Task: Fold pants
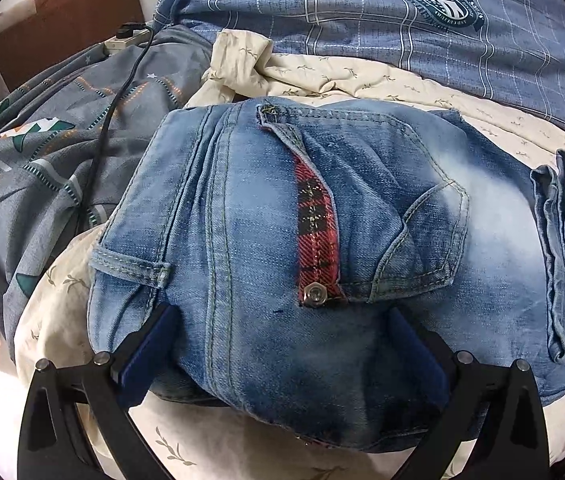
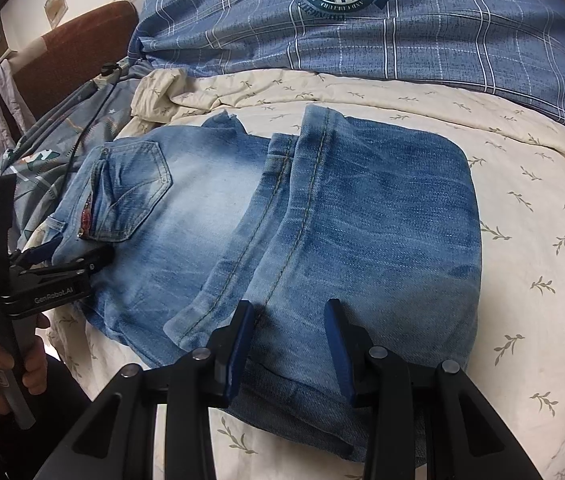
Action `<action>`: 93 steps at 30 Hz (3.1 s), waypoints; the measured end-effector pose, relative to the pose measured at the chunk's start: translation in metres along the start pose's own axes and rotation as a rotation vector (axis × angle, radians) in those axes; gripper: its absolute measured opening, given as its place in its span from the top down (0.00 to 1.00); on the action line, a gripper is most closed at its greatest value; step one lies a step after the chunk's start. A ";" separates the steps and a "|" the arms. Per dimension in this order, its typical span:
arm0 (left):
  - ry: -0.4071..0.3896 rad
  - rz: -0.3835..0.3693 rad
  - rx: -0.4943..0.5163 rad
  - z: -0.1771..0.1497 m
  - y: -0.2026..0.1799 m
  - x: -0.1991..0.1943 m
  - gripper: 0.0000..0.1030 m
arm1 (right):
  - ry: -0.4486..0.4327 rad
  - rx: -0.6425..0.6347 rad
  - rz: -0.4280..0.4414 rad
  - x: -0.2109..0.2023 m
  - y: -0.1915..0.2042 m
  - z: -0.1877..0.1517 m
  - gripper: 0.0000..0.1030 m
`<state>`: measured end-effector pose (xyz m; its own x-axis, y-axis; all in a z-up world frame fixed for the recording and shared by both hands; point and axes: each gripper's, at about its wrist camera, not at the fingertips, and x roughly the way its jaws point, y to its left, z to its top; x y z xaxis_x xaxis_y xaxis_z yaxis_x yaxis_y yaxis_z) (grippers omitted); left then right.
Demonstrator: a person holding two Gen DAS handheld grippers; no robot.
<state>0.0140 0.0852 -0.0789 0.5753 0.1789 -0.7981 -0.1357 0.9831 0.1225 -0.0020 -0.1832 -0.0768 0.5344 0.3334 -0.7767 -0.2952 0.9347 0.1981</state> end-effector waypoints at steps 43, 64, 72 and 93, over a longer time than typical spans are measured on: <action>-0.099 -0.078 -0.111 -0.001 0.028 -0.029 0.00 | 0.004 -0.004 0.010 0.000 0.000 0.000 0.60; 0.145 -0.315 -0.514 -0.025 0.105 -0.035 0.00 | 0.030 0.037 0.023 -0.001 -0.004 0.000 0.61; 0.200 -0.419 -0.618 -0.026 0.102 -0.012 0.17 | 0.039 0.032 0.044 -0.003 -0.006 -0.001 0.61; 0.153 -0.379 -0.560 -0.001 0.078 0.002 0.17 | 0.041 0.007 0.034 -0.002 -0.003 -0.001 0.60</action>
<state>0.0040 0.1622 -0.0712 0.5508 -0.2208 -0.8049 -0.3673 0.8019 -0.4713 -0.0034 -0.1865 -0.0762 0.4916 0.3595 -0.7931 -0.3072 0.9238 0.2283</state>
